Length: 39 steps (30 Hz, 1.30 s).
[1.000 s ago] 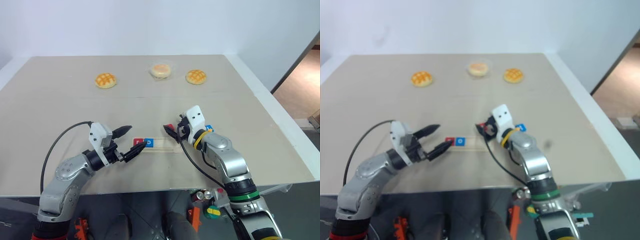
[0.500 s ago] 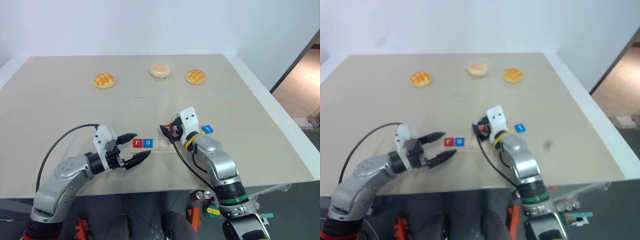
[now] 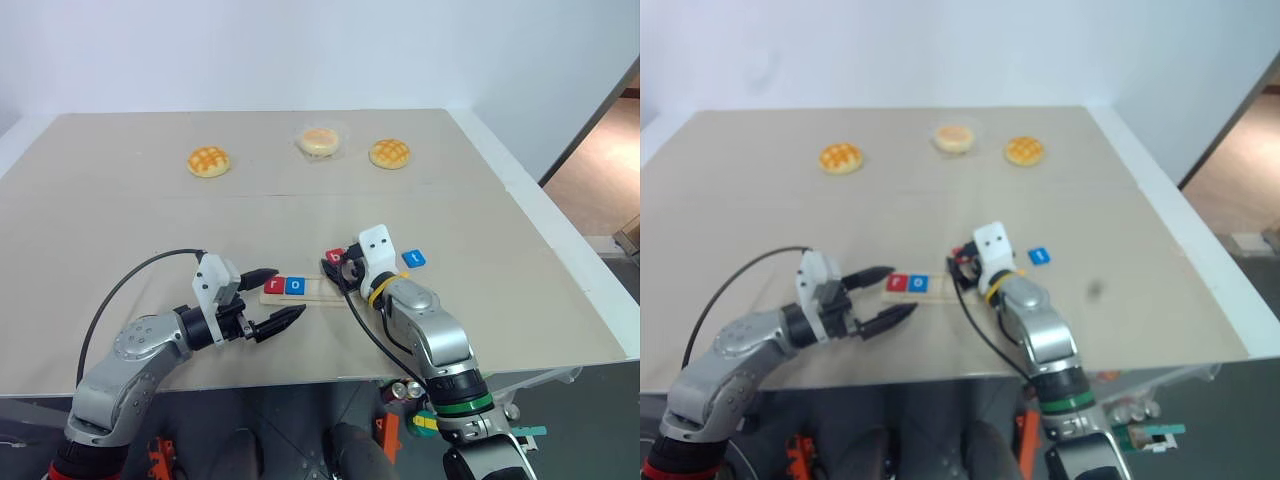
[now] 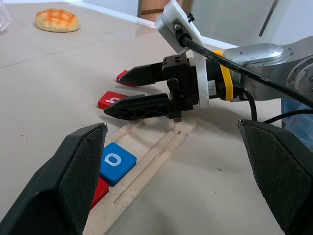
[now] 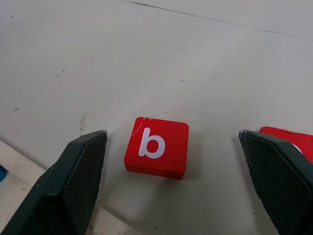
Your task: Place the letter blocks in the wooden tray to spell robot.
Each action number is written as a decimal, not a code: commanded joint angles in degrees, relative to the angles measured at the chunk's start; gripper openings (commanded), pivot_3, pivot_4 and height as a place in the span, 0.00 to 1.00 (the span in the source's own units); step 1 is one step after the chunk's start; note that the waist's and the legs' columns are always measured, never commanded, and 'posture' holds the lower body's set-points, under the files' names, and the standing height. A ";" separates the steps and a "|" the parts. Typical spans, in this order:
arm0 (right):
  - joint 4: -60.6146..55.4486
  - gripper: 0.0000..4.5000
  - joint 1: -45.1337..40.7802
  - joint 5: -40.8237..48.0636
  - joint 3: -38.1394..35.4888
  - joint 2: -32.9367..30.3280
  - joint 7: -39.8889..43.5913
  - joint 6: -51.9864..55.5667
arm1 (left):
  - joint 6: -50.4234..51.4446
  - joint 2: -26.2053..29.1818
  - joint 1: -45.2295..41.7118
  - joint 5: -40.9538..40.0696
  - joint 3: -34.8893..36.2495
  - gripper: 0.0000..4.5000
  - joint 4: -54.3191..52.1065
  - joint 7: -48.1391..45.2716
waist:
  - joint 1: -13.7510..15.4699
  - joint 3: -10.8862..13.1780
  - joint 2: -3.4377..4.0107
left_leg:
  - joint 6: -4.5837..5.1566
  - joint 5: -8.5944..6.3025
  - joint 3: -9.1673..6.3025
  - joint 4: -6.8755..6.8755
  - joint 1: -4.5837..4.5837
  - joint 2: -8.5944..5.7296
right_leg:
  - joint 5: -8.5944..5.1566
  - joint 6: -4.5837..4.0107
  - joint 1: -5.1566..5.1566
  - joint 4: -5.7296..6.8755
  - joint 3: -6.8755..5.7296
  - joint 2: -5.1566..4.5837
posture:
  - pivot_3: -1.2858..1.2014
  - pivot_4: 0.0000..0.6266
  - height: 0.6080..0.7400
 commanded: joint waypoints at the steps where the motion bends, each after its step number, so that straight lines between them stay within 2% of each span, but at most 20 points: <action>1: 0.50 0.88 -0.62 -0.60 1.55 -0.12 1.05 0.34 | -1.77 0.69 -0.02 0.41 -0.15 1.00 -1.64 -0.38 | -0.01 0.00 0.00 | 0.00 0.00 0.00 0.00 0.00 0.00 | 0.00 0.00 0.00 0.00 0.00 0.00 | 0.52 0.24 1.00; 9: 1.34 0.27 -2.76 -1.00 3.19 -1.72 3.54 3.51 | -2.46 0.64 -0.47 0.50 -0.53 1.00 -0.91 -0.17 | 0.02 0.00 0.00 | 0.00 0.00 0.01 -0.01 -0.01 0.00 | -0.01 -0.02 0.00 -0.01 0.00 -0.02 | 0.52 0.24 1.00; 18: 1.13 0.26 -3.77 -1.02 2.18 -2.97 3.80 3.04 | -3.07 0.41 -0.61 0.66 -0.86 1.00 -0.41 -0.02 | 0.02 0.00 -0.01 | 0.00 0.00 0.00 -0.01 0.00 -0.01 | -0.01 -0.02 0.01 -0.02 0.00 -0.02 | 0.52 0.24 1.00; 24: -7.62 0.26 -3.44 0.55 -1.59 -3.66 2.09 6.22 | -3.82 0.52 -0.88 0.88 -1.08 1.00 0.06 -0.61 | 0.07 0.01 0.01 | 0.00 0.00 0.01 -0.01 -0.09 -0.02 | -0.01 -0.01 -0.07 -0.04 0.00 -0.03 | 0.52 0.24 1.00; 28: -26.44 0.26 4.81 0.23 -7.64 -4.18 -2.79 14.41 | -5.06 2.48 -2.20 1.36 -2.81 1.00 0.44 -4.78 | 0.38 0.00 0.00 | -0.01 -0.01 -0.05 -0.09 -0.38 -0.02 | 0.03 0.20 -0.42 -0.03 -0.05 -0.03 | 0.52 0.24 1.00; 31: -35.37 0.26 12.21 -0.47 -10.83 -2.03 -7.02 18.78 | -6.12 3.67 -3.64 2.02 -3.87 1.00 1.56 -7.61 | 0.31 -0.04 -0.06 | -0.11 -0.07 -0.10 -0.16 -0.54 -0.02 | -0.06 0.23 -0.58 -0.03 -0.11 -0.03 | 0.52 0.24 1.00; 39: -41.45 0.26 21.21 -0.04 -9.21 0.81 -9.74 20.04 | -7.32 3.42 -7.47 2.55 -5.06 1.00 5.61 -10.44 | -0.35 -0.03 -0.05 | -0.07 -0.04 0.02 -0.17 -0.44 0.03 | -0.05 -0.08 -0.62 -0.01 -0.03 0.00 | 0.52 0.24 1.00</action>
